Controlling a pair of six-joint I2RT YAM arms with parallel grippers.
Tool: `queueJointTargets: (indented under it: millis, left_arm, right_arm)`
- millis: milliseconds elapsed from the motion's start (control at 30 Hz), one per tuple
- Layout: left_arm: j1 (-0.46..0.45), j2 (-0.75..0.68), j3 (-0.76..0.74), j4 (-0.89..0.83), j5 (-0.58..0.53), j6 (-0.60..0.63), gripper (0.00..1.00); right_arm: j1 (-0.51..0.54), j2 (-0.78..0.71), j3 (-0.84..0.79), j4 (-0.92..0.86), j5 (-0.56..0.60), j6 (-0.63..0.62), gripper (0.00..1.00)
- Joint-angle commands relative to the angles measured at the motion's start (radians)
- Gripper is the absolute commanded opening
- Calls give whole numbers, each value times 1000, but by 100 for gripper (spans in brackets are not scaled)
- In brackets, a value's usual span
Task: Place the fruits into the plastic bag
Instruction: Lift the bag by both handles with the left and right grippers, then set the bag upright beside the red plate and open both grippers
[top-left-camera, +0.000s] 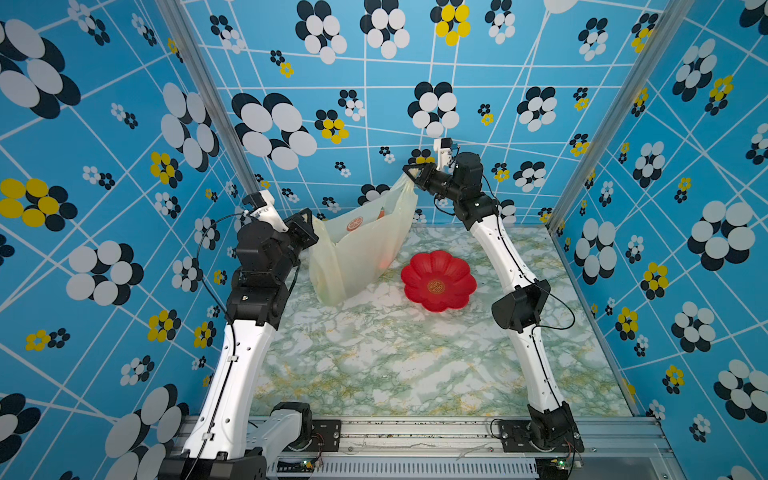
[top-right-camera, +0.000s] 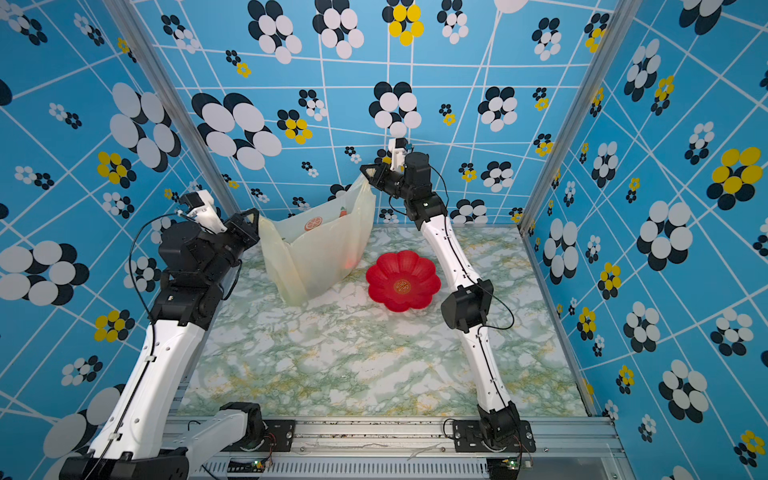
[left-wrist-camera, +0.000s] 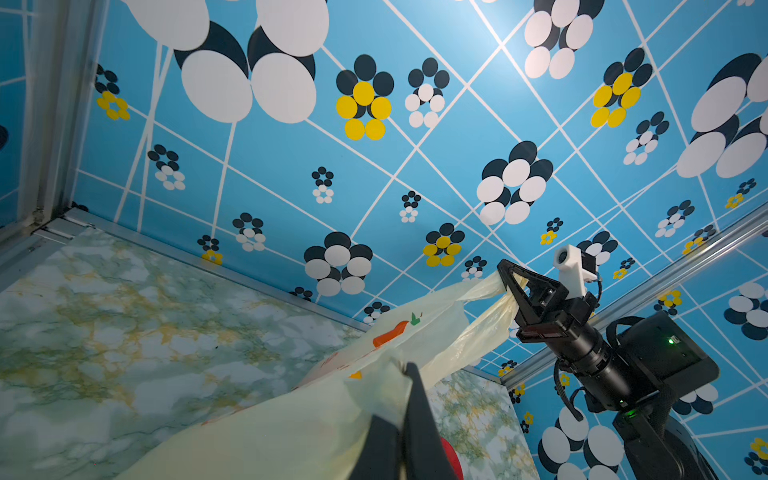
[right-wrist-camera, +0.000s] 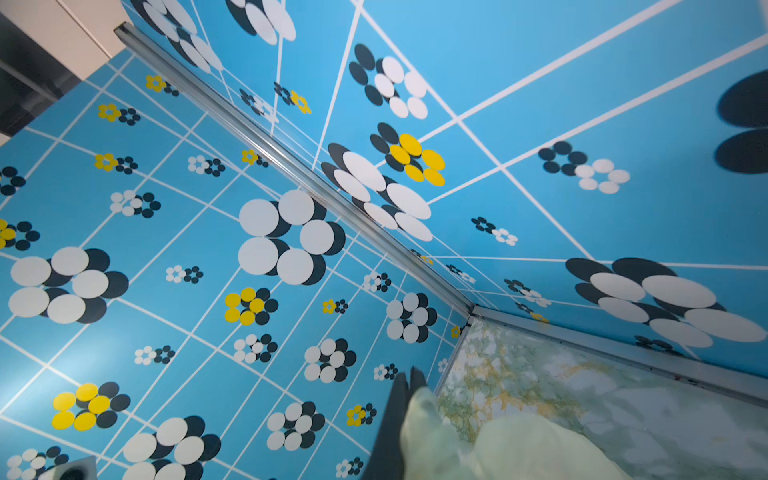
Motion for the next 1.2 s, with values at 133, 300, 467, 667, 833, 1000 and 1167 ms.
queueJointTargets:
  millis: [133, 300, 467, 667, 833, 1000, 1167]
  left_arm:
    - [-16, 72, -17, 264, 102, -119, 0]
    - [-65, 75, -26, 260, 103, -104, 0]
    - [-102, 46, -55, 244, 112, -108, 0]
    - [-118, -10, -97, 202, 111, -116, 0]
    - [-116, -35, -79, 113, 110, -100, 55]
    - [-115, -75, -51, 45, 80, -53, 91]
    - [-110, -108, -27, -6, 57, -5, 99]
  right_arm:
    - [-79, -51, 14, 35, -28, 19, 0]
    - [-126, -146, -130, 33, -136, 49, 0]
    - [-133, -354, -359, -35, -149, -79, 0]
    - [-134, -591, -684, -37, -61, -171, 0]
    - [-136, -582, -684, -104, -102, -176, 52]
    - [-136, -591, -694, -116, -93, -174, 78]
    - [-136, -607, -648, -320, 53, -259, 99]
